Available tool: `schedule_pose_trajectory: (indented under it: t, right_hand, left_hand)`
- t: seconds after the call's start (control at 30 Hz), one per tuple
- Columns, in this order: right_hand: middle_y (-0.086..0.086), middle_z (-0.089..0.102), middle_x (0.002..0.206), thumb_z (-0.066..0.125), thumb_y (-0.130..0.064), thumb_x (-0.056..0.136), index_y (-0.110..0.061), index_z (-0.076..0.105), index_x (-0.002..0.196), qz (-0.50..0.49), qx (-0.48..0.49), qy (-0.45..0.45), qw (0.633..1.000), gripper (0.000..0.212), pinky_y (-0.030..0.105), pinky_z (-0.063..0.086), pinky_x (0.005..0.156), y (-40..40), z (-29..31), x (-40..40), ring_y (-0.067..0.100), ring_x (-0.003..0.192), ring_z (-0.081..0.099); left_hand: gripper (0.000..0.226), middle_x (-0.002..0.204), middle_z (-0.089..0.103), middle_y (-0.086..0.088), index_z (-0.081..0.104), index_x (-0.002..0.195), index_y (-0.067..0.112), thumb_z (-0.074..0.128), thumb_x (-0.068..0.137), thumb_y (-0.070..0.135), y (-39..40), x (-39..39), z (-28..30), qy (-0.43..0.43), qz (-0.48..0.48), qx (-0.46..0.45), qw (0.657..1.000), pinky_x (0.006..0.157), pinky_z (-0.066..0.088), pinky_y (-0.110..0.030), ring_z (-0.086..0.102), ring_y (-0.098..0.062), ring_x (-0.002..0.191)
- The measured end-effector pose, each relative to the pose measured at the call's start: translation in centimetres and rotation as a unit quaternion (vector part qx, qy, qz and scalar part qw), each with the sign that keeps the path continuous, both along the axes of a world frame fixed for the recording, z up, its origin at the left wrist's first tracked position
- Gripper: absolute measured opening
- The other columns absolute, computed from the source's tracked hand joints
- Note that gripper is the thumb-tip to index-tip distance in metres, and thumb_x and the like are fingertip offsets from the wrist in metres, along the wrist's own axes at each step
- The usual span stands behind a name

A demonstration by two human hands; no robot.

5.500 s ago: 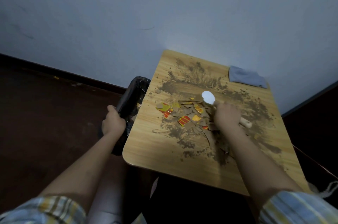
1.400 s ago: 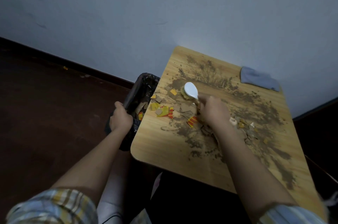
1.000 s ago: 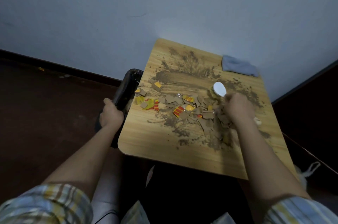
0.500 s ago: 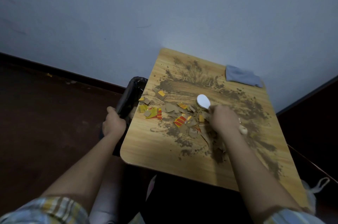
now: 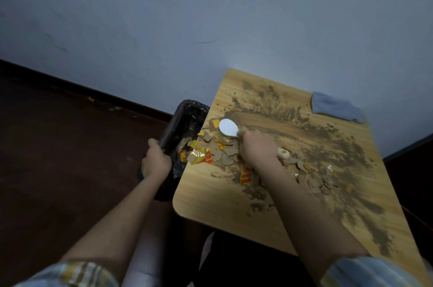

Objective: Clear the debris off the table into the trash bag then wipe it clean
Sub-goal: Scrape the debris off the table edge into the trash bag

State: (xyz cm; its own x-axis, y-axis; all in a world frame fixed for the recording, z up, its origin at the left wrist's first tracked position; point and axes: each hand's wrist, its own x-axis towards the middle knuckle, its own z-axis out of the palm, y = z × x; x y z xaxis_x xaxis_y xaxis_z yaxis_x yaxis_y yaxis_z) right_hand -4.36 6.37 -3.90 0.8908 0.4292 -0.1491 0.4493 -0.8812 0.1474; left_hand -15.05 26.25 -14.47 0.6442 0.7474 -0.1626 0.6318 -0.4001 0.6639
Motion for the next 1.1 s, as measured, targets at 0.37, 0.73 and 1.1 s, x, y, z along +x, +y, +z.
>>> schedule_pose_trajectory:
  t: [0.37,0.73,1.1]
  right_hand:
    - [0.005,0.054,0.097,0.044,-0.013,0.096,-0.021,0.062,0.112,0.009,0.022,0.003,1.0,0.026,0.029,0.035,0.056,0.2,0.0,0.7,0.023,0.074,0.048]
    - [0.005,0.057,0.103,0.045,-0.019,0.097,-0.029,0.055,0.13,0.001,0.081,-0.049,0.996,0.037,0.03,0.038,0.06,-1.5,-0.5,2.4,0.028,0.085,0.059]
    - [0.003,0.058,0.111,0.047,-0.012,0.094,-0.03,0.058,0.125,0.023,0.018,-0.07,0.997,0.038,0.037,0.035,0.084,1.9,-0.7,4.0,0.026,0.101,0.058]
  left_hand:
    - [0.022,0.111,0.061,-0.016,0.033,0.101,0.015,0.047,0.09,0.002,0.3,0.3,0.1,0.005,0.005,0.003,1.0,0.071,0.037,-0.037,0.058,-0.04,0.099]
    - [0.02,0.107,0.061,-0.018,0.038,0.106,0.01,0.047,0.09,0.001,0.7,0.6,-0.2,-0.004,0.003,0.009,1.0,0.068,0.037,-0.036,0.058,-0.04,0.094]
    - [0.024,0.106,0.063,-0.016,0.04,0.11,0.01,0.048,0.089,0.001,1.0,1.0,0.1,-0.008,0.001,0.046,0.999,0.063,0.035,-0.034,0.06,-0.037,0.088]
